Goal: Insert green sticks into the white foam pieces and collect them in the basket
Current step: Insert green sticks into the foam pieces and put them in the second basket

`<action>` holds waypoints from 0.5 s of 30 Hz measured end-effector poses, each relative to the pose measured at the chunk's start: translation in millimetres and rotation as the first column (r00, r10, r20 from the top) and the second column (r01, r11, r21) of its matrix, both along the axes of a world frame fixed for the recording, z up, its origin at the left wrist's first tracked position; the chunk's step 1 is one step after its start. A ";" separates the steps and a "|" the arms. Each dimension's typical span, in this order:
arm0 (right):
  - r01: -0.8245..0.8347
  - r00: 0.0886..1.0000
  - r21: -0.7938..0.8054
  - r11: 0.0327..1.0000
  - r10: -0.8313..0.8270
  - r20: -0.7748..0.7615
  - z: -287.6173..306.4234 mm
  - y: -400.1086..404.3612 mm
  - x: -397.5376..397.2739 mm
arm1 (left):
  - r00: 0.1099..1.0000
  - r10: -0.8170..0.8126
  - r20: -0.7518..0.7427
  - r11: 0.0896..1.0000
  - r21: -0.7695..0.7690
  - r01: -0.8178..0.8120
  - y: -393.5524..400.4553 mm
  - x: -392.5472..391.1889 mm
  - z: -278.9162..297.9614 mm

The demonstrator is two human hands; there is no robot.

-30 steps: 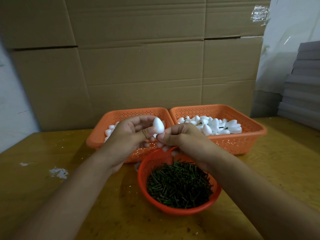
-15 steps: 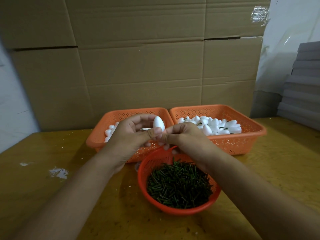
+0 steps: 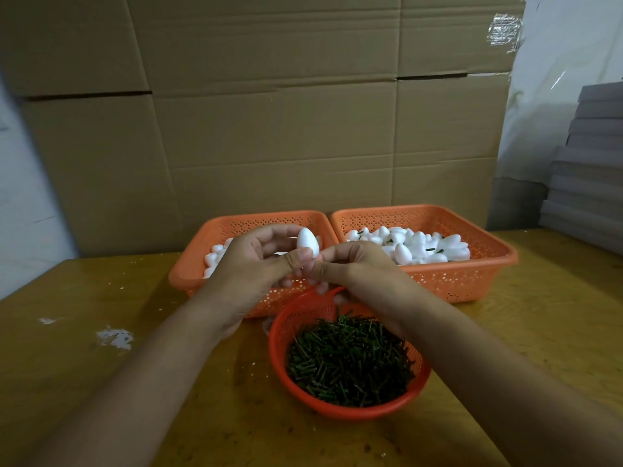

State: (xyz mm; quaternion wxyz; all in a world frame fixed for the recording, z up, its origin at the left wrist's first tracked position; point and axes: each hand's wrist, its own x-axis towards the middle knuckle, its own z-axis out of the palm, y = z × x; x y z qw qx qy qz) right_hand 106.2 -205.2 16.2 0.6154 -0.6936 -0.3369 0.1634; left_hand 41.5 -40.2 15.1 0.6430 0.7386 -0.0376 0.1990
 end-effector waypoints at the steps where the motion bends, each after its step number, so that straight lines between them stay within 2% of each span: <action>1: 0.007 1.000 0.000 1.000 -0.007 0.000 -0.1 0.0 0.8 | 1.000 0.009 0.007 1.000 -0.007 -0.009 -0.5 0.0 -0.2; 9: 0.133 0.991 0.062 0.989 -0.132 -0.020 2.1 -1.3 4.7 | 0.998 0.064 0.025 0.997 -0.048 -0.063 -0.6 1.8 0.4; 12: 0.291 0.949 0.200 0.935 -0.256 -0.184 11.1 -9.0 13.6 | 0.991 0.132 0.022 0.989 -0.073 -0.130 1.7 3.1 0.0; 15: 0.505 0.833 0.244 0.828 -0.393 -0.390 16.4 -22.3 29.0 | 0.987 0.158 0.010 0.984 -0.080 -0.157 3.9 4.3 -0.7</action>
